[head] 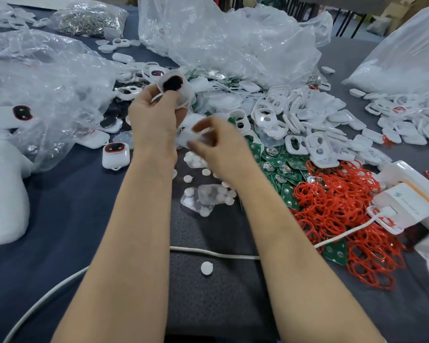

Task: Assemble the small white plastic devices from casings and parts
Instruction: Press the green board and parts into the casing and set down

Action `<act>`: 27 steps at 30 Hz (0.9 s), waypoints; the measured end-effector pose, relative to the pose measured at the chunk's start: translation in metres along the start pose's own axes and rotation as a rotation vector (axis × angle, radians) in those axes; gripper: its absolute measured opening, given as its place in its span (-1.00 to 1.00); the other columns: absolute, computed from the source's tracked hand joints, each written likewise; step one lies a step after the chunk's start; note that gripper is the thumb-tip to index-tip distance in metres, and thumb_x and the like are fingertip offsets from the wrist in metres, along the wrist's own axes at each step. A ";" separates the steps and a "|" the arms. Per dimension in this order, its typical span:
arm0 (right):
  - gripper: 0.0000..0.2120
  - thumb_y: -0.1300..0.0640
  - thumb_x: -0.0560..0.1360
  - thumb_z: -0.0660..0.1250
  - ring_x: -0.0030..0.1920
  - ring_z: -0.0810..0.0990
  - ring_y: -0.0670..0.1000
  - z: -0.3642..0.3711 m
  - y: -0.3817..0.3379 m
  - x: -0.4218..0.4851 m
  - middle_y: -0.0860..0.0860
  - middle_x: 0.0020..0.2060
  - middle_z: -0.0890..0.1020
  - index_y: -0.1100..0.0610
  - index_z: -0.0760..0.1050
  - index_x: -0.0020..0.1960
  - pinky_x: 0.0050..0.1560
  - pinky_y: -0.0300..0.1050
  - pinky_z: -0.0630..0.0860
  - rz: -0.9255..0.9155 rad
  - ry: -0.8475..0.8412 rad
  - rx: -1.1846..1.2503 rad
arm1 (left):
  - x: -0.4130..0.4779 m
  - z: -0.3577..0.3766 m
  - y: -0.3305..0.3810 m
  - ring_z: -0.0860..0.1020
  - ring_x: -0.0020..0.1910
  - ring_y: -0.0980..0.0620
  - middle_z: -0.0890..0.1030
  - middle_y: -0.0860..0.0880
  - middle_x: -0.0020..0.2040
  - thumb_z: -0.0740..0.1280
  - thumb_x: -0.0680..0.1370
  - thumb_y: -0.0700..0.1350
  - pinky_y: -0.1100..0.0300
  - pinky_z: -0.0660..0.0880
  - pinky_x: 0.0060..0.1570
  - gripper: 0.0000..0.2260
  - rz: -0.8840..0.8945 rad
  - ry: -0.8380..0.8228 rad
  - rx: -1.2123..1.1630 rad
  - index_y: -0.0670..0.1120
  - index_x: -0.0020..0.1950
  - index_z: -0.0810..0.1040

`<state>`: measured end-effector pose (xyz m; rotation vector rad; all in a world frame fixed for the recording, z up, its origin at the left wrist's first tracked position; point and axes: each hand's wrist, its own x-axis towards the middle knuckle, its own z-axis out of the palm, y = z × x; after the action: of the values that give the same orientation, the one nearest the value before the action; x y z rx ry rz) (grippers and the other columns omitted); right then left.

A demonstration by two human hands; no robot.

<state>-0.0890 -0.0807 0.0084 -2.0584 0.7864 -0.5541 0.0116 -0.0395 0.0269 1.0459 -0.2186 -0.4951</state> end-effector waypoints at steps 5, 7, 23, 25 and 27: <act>-0.64 0.28 0.49 0.38 -0.14 0.63 -0.05 -0.043 0.023 0.007 0.09 -0.01 0.61 0.23 0.41 0.26 -0.13 -0.26 0.58 0.187 0.199 0.466 | -0.006 0.010 -0.022 0.60 -0.15 0.09 0.59 -0.07 -0.05 0.32 0.51 -0.37 0.38 0.55 -0.24 -0.80 -0.127 -0.163 0.203 -0.18 0.10 0.51; -0.76 0.28 0.49 0.37 -0.09 0.65 0.00 -0.048 0.032 0.010 0.12 0.00 0.64 0.20 0.49 0.15 -0.06 -0.17 0.60 0.208 0.257 0.467 | -0.009 0.014 -0.031 0.58 -0.20 0.09 0.58 -0.06 -0.11 0.31 0.51 -0.38 0.40 0.55 -0.28 -0.82 -0.107 -0.217 0.314 -0.17 0.06 0.50; -0.69 0.35 0.51 0.24 -0.26 0.51 -0.07 -0.044 0.036 0.011 0.03 -0.23 0.57 -0.02 0.60 -0.11 -0.22 -0.29 0.50 0.013 0.358 0.461 | -0.006 0.014 -0.052 0.60 -0.23 0.07 0.61 -0.01 -0.18 0.29 0.52 -0.33 0.23 0.61 -0.22 -0.76 -0.143 -0.313 0.438 0.03 -0.12 0.51; -0.64 0.40 0.51 0.16 -0.22 0.57 -0.11 -0.043 0.037 0.012 -0.03 -0.15 0.62 0.02 0.61 -0.11 -0.13 -0.27 0.55 0.036 0.339 0.500 | -0.005 0.014 -0.052 0.61 -0.25 0.10 0.62 0.01 -0.19 0.29 0.52 -0.32 0.22 0.62 -0.20 -0.77 -0.141 -0.313 0.442 0.03 -0.11 0.52; -0.61 0.39 0.51 0.10 -0.23 0.58 -0.13 -0.043 0.039 0.013 -0.03 -0.11 0.63 0.03 0.61 -0.11 -0.09 -0.22 0.57 0.049 0.324 0.518 | -0.005 0.014 -0.053 0.62 -0.27 0.11 0.62 0.01 -0.20 0.28 0.52 -0.32 0.22 0.63 -0.19 -0.78 -0.139 -0.306 0.442 0.01 -0.09 0.52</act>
<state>-0.1195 -0.1312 0.0011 -1.4883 0.7760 -0.9684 -0.0136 -0.0690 -0.0120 1.4203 -0.5468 -0.7544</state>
